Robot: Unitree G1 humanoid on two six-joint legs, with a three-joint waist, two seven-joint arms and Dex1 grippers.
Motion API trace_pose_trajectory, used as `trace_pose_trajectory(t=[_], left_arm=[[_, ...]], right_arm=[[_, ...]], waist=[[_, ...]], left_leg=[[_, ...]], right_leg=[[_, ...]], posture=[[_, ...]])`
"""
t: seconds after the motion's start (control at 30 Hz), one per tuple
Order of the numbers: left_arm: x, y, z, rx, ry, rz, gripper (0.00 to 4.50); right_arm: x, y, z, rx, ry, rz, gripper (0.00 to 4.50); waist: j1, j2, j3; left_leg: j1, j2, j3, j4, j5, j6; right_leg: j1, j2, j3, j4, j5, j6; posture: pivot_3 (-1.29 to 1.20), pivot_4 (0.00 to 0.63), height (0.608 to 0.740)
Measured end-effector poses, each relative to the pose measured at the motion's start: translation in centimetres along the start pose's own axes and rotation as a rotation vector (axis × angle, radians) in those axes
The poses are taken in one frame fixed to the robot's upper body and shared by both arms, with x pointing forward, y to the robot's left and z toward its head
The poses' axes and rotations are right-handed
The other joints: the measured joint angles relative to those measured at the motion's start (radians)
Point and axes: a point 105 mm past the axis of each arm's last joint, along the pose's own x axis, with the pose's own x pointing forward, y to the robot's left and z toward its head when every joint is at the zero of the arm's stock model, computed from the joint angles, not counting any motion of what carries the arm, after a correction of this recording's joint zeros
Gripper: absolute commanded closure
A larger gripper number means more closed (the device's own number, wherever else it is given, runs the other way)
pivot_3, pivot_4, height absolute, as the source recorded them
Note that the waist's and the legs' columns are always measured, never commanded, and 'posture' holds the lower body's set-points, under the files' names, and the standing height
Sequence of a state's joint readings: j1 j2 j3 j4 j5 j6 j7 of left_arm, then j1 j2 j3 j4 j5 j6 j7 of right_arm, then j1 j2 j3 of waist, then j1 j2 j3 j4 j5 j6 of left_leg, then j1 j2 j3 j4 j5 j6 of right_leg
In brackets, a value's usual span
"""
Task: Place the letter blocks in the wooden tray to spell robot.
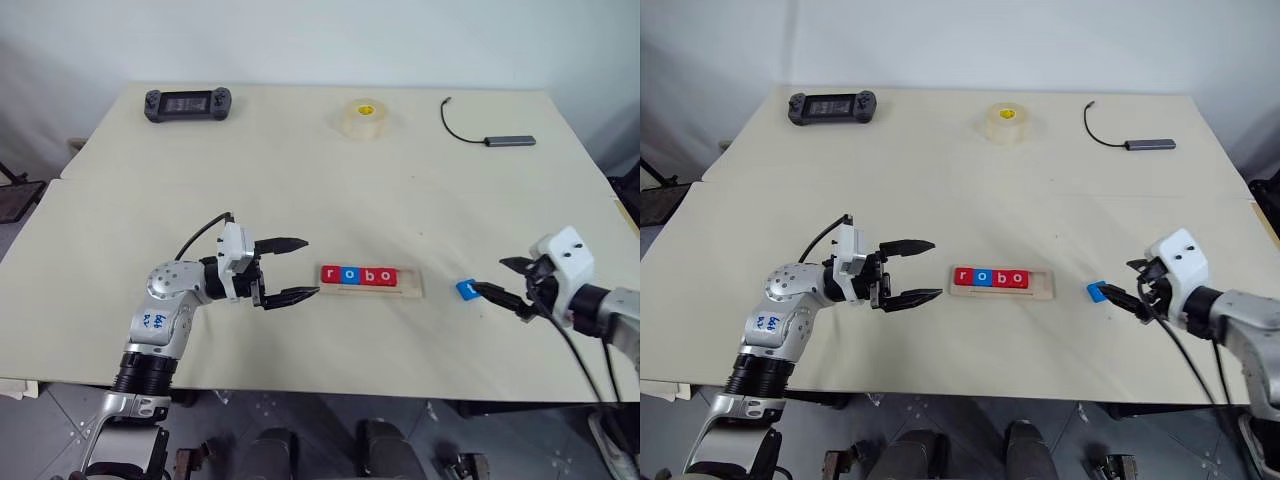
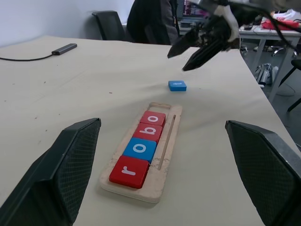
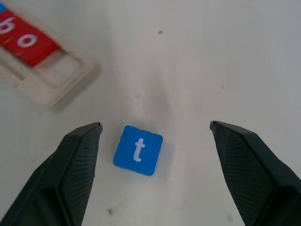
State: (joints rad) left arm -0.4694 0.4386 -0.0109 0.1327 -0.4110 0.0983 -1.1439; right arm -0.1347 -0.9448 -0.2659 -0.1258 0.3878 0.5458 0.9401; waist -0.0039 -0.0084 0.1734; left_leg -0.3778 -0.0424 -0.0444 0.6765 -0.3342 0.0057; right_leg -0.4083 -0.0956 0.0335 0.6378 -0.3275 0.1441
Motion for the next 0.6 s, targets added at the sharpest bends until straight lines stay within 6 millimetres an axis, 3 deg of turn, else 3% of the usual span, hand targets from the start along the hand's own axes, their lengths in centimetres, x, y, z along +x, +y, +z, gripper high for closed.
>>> trace_pose_trajectory(t=[0.3,0.6], left_arm=[[0.3,0.2,0.7,0.029,-0.005,-0.029,0.00],[0.0,0.1,0.7,0.037,0.011,-0.044,0.00]], right_arm=[[2.5,-2.3,-0.3,-0.337,0.112,0.297,0.66],[4.2,-2.2,-1.6,-0.396,0.180,0.452,0.66]], waist=[[-0.015,0.000,0.000],[-0.016,0.000,0.000]], left_leg=[[0.001,0.001,0.001,-0.001,0.000,-0.001],[0.000,0.001,0.001,0.000,0.000,-0.002]], right_leg=[[-0.001,-0.001,0.000,-0.001,0.000,0.001],[-0.001,-0.003,-0.001,-0.002,0.000,0.001]], posture=[[0.00,0.150,0.740],[0.00,0.150,0.740]])
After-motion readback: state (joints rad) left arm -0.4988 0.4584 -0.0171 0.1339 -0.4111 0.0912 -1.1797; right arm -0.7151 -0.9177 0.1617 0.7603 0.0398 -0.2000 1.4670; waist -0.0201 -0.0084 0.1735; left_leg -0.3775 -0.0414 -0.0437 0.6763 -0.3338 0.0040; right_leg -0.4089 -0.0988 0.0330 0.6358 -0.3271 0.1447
